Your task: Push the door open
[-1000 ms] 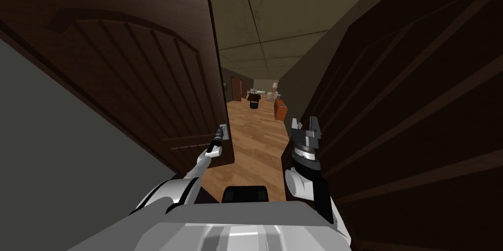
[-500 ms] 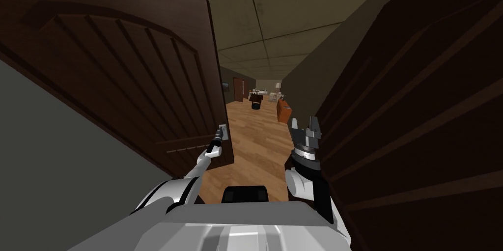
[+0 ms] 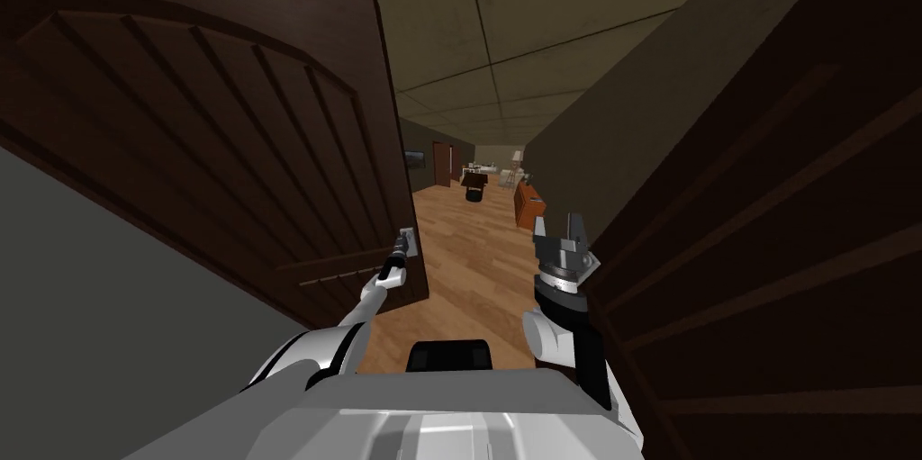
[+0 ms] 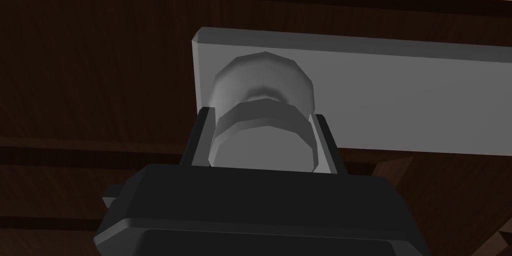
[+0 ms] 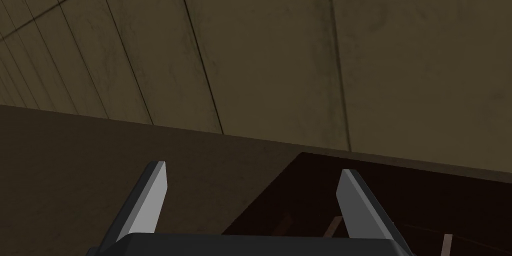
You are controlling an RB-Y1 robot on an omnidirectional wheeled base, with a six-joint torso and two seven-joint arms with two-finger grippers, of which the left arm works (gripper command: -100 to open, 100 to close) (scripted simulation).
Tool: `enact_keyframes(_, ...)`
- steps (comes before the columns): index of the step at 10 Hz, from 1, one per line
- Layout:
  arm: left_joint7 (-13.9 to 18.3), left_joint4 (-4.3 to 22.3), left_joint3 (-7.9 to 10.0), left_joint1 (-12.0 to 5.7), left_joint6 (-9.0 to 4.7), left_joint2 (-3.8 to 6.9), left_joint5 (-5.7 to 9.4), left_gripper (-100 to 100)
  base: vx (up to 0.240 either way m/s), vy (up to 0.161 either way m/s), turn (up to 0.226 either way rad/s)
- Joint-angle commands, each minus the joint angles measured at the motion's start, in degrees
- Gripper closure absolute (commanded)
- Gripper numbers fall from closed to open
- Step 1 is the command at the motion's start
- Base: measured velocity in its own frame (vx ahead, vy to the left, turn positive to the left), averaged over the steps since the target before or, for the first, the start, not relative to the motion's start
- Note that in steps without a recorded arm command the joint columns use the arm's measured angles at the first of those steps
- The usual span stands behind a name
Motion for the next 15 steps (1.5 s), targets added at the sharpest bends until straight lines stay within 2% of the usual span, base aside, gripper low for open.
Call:
enact_keyframes(1, 0.0, 0.1, 1.06, -0.1, -0.13, 0.6, -0.32, 100, 0.187, -0.088, 0.141)
enact_keyframes(15, -0.2, 1.4, 7.45, -0.88, -0.69, 0.45, -3.66, 100, 0.184, -0.087, 0.145)
